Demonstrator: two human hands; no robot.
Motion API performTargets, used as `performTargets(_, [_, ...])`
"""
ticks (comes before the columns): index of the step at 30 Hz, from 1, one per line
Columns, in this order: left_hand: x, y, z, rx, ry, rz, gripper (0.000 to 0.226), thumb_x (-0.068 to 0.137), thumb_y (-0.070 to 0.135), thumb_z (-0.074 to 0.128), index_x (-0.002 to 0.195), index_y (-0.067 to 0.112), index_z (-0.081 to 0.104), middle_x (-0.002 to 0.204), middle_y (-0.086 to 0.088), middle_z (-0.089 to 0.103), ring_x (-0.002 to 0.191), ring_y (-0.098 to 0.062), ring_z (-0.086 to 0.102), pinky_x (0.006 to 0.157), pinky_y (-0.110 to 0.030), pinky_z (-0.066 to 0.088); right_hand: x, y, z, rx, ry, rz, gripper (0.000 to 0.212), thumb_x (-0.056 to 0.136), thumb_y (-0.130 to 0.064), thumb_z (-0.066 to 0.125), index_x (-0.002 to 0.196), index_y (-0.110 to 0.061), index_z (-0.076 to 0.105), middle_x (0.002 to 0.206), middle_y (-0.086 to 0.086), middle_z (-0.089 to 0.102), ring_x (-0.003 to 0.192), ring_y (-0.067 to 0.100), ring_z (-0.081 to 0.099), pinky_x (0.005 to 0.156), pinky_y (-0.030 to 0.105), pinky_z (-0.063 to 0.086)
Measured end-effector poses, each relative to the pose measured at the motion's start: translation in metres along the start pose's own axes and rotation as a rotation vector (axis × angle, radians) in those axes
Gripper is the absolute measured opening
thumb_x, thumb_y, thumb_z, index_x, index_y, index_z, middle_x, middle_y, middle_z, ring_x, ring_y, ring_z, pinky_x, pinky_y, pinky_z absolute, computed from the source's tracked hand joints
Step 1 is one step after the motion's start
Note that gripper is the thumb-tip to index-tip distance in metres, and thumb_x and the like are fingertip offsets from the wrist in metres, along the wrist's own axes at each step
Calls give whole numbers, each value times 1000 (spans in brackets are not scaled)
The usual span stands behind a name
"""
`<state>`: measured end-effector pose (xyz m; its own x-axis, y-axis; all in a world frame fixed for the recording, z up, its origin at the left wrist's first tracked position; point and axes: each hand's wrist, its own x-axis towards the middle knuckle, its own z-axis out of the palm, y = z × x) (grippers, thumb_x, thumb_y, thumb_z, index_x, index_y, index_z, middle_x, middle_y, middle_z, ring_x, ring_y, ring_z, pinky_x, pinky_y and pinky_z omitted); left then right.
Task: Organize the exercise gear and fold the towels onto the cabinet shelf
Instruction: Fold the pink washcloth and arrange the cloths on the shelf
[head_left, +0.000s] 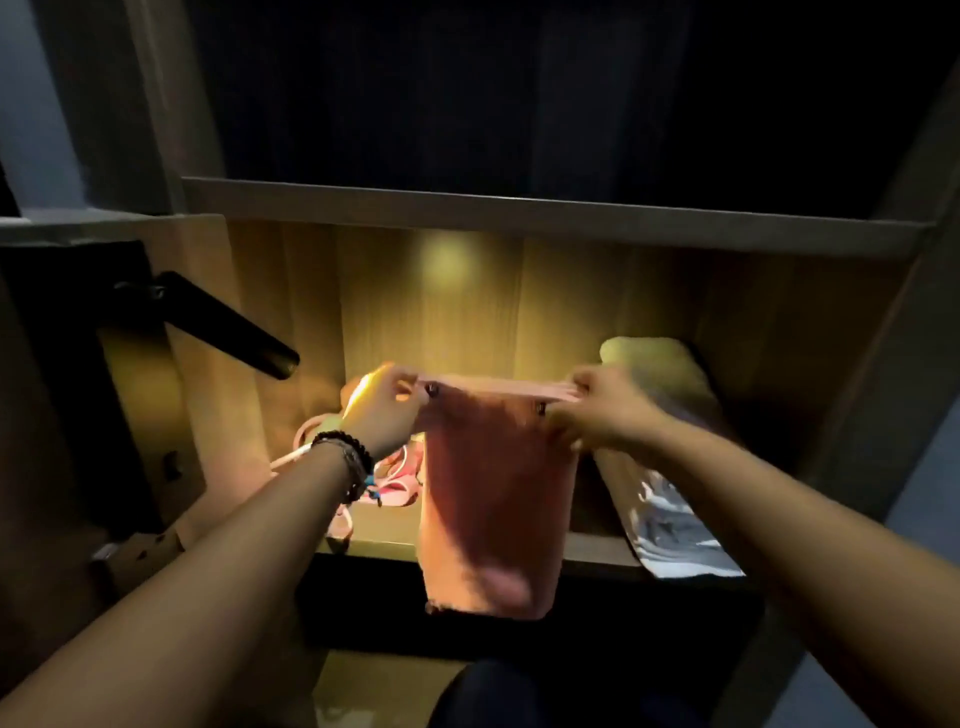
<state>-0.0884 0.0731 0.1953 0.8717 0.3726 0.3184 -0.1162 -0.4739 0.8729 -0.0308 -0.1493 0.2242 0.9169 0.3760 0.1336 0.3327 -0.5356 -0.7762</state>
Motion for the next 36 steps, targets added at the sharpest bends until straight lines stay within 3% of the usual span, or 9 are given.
performTargets(1, [6, 14, -3, -170, 30, 17, 8, 91, 3, 60, 93, 12, 59, 93, -9, 64, 89, -28, 65, 80, -29, 57, 4, -10, -11, -34, 155, -115, 8, 79, -8, 70, 81, -5, 63, 75, 14, 67, 66, 23, 61, 60, 35, 48])
performTargets(3, [7, 29, -9, -392, 68, 63, 12, 90, 1, 60, 93, 13, 62, 99, -6, 67, 92, -22, 67, 80, -27, 58, 3, -22, -27, -13, 330, -294, 10, 71, -12, 76, 74, -14, 67, 72, 0, 68, 67, 15, 61, 62, 31, 47])
performTargets(9, [-76, -17, 8, -391, 103, -3, 17, 85, 3, 68, 100, 12, 67, 99, 2, 71, 89, -8, 68, 77, -24, 55, -64, 42, 9, 88, 121, -297, 20, 73, -15, 75, 78, -32, 66, 96, -13, 71, 91, 2, 66, 81, 30, 55])
performTargets(12, [-130, -60, 23, -342, 22, -45, 29, 83, -10, 64, 100, 13, 68, 103, 4, 70, 90, 4, 66, 78, -15, 54, -93, 92, 38, 159, 74, -246, 24, 72, 0, 75, 78, -23, 70, 101, -6, 72, 98, 9, 67, 88, 33, 52])
performTargets(16, [-180, -95, 31, -270, -47, -120, 37, 82, -9, 66, 105, 19, 70, 106, 5, 70, 98, -1, 65, 82, -14, 51, -127, 129, 72, 167, -8, -167, 23, 71, 6, 73, 88, -9, 72, 102, -12, 70, 93, -1, 64, 84, 18, 47])
performTargets(22, [-214, -111, 36, -179, -66, -143, 27, 75, -9, 73, 90, 15, 71, 93, 3, 71, 92, -1, 65, 74, -8, 48, -159, 154, 90, 182, -87, -101, 32, 73, 1, 75, 91, -25, 71, 109, -10, 69, 99, 0, 63, 89, 16, 46])
performTargets(26, [-223, -122, 40, -150, -117, -164, 20, 75, -4, 76, 88, 10, 69, 88, 3, 72, 86, -5, 66, 70, -12, 50, -170, 168, 100, 209, -93, -49, 27, 76, -2, 76, 94, -21, 73, 109, -13, 69, 103, -1, 62, 96, 24, 47])
performTargets(30, [-225, -126, 48, -106, -106, -150, 9, 83, 8, 73, 88, 15, 69, 88, -1, 71, 84, -17, 65, 72, -30, 51, -176, 173, 106, 165, -25, -72, 22, 81, -15, 75, 95, -32, 73, 100, -15, 70, 100, 3, 58, 90, 20, 44])
performTargets(36, [-220, -128, 61, -169, 31, -228, 10, 86, 27, 70, 77, 24, 71, 79, 2, 69, 74, -6, 62, 66, -23, 50, -176, 173, 109, 165, 94, -69, 7, 85, -25, 68, 81, -29, 73, 79, -5, 63, 82, 6, 52, 70, 15, 38])
